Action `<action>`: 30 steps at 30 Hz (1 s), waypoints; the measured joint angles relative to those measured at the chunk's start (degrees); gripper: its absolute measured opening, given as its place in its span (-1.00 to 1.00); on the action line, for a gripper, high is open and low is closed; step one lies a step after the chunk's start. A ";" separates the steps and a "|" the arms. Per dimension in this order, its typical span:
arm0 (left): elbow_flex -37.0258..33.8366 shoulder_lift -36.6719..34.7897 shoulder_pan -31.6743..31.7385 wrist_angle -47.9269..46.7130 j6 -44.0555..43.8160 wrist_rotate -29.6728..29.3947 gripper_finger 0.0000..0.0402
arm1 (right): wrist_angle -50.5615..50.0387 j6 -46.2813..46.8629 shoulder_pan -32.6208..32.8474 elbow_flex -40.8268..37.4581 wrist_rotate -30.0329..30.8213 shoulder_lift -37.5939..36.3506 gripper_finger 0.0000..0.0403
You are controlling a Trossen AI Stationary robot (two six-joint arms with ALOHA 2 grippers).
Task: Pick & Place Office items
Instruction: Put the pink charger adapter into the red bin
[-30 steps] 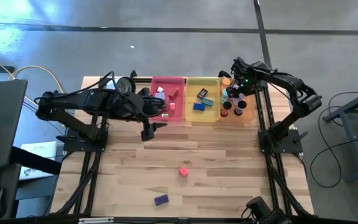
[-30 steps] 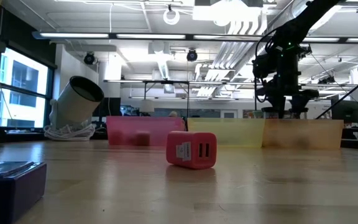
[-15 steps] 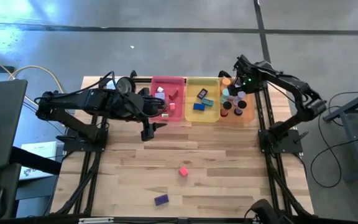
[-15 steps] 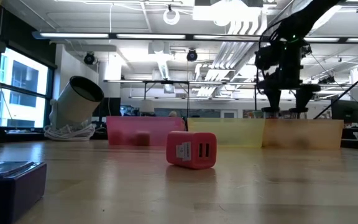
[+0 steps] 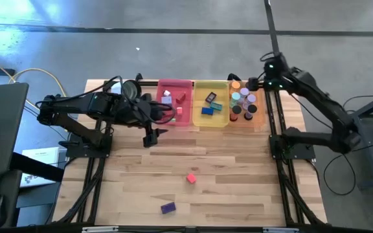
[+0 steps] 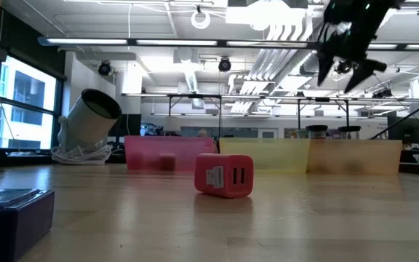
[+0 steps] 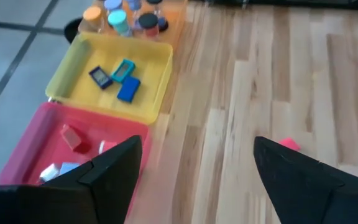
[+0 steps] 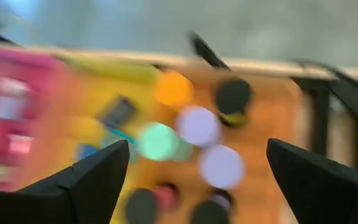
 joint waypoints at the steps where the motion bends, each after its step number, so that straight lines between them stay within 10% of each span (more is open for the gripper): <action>1: 0.00 0.00 0.00 -0.66 -0.21 -0.02 0.50 | 1.32 0.40 0.54 0.00 -0.63 -1.97 0.84; 13: 0.00 -0.43 -5.42 -10.19 -11.90 -0.13 0.50 | 24.06 10.73 9.11 0.04 -24.15 -13.64 0.84; 30: -0.02 -1.49 -22.72 -11.25 -22.58 -7.26 0.50 | 28.82 20.51 52.54 0.00 -12.48 -6.98 0.83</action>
